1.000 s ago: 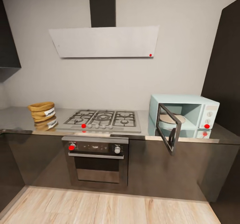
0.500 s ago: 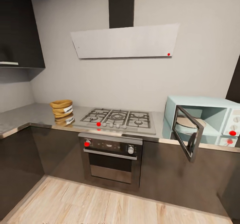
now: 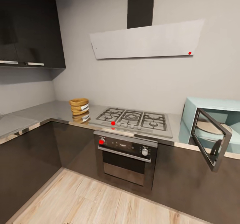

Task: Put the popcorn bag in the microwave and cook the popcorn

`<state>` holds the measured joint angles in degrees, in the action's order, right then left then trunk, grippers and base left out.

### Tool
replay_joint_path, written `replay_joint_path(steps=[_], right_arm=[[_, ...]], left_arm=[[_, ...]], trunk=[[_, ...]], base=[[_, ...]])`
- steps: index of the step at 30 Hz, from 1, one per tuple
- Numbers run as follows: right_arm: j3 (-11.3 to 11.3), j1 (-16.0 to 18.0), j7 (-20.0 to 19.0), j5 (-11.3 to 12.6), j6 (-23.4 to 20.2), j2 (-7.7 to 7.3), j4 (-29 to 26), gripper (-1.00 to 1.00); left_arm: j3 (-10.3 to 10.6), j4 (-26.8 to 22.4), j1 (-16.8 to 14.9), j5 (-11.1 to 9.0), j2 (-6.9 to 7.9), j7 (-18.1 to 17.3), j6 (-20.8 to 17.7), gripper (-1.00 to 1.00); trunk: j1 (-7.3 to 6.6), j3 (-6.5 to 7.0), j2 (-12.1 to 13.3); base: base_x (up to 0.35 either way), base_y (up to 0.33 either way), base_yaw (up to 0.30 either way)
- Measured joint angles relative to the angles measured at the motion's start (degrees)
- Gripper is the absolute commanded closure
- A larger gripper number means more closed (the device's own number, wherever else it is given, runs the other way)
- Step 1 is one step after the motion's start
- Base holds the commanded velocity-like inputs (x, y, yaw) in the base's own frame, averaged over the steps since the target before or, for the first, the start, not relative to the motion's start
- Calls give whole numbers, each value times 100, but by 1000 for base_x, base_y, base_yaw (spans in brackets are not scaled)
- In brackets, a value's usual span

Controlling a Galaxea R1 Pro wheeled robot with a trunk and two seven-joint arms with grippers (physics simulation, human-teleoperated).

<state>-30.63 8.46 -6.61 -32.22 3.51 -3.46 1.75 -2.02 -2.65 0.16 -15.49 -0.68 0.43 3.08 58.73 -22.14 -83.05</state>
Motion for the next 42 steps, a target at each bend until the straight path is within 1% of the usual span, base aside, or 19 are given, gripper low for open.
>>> replay_joint_path(steps=[42], right_arm=[[0,0,-6,0,5,-9,0,-100]], left_arm=[[8,0,0,1,10,-11,-13,-100]], trunk=[[-1,0,0]], base=[[4,0,284]])
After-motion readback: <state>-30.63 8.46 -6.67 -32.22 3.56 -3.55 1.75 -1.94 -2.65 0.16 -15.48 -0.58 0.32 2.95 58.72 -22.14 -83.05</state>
